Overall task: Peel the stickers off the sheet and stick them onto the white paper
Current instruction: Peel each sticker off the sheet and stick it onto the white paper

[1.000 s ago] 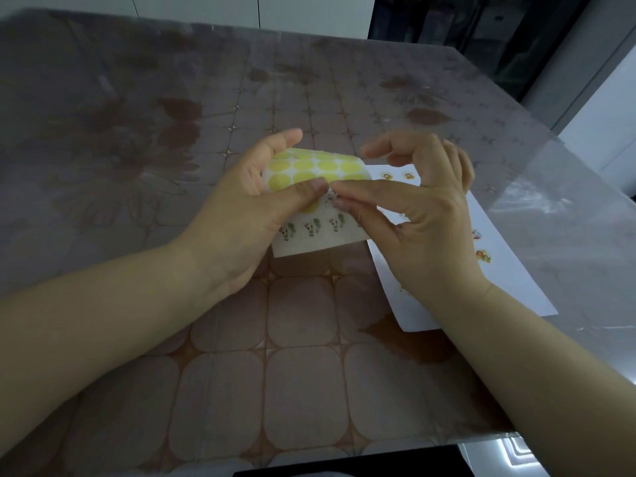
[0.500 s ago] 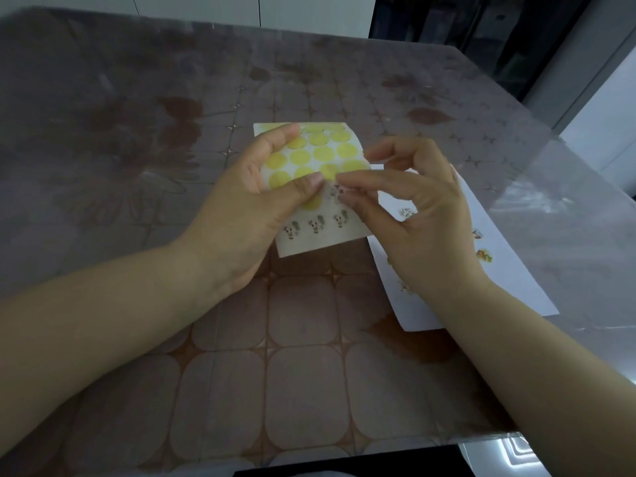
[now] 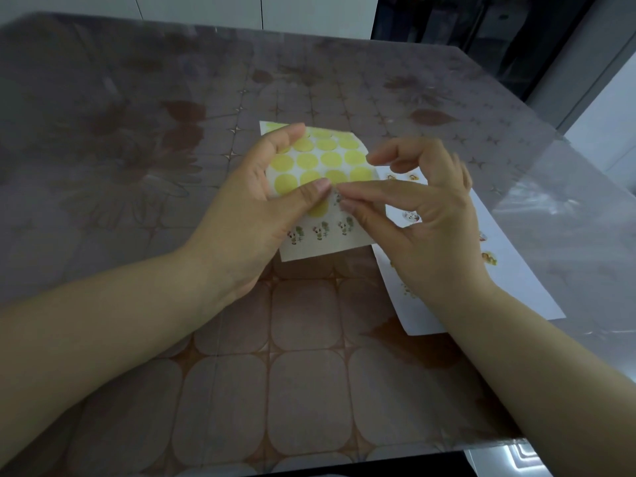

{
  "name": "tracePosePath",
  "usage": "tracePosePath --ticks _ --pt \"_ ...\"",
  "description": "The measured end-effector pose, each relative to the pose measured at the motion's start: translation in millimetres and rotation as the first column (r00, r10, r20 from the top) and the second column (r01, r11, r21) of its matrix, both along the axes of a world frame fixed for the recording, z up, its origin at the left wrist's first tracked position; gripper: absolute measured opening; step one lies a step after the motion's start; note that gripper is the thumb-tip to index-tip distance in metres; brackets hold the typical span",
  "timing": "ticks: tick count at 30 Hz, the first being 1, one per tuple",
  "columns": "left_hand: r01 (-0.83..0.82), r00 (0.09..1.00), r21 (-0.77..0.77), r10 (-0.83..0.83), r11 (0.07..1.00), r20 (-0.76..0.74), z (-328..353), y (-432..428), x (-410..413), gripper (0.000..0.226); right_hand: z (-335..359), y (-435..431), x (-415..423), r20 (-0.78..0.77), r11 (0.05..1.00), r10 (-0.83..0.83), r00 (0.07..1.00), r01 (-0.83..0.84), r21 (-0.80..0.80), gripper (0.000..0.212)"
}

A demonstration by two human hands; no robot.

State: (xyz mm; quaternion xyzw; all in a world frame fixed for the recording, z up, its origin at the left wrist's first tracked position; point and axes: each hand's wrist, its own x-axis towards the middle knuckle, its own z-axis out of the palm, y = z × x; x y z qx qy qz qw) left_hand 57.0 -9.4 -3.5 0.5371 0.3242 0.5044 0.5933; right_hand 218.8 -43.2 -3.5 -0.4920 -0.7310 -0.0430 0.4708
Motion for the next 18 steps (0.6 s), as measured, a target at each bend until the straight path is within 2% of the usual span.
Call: tracePosePath --ticks 4,9,18 --pt "-0.007 1.000 0.017 0.007 1.000 -0.028 0.6 0.2 -0.6 0.051 -1.0 -0.4 -3.0 0.039 0.999 0.032 0.999 -0.033 0.016 0.013" --pt "-0.008 1.000 0.003 0.008 1.000 -0.003 2.4 -2.0 -0.1 0.052 0.0 -0.4 -0.4 -0.088 0.999 -0.033 0.996 0.034 0.014 0.015" --pt "0.008 1.000 -0.012 -0.008 1.000 0.005 3.7 -4.2 0.2 0.054 -0.4 -1.7 -2.7 -0.041 1.000 -0.023 0.999 0.023 0.002 0.011"
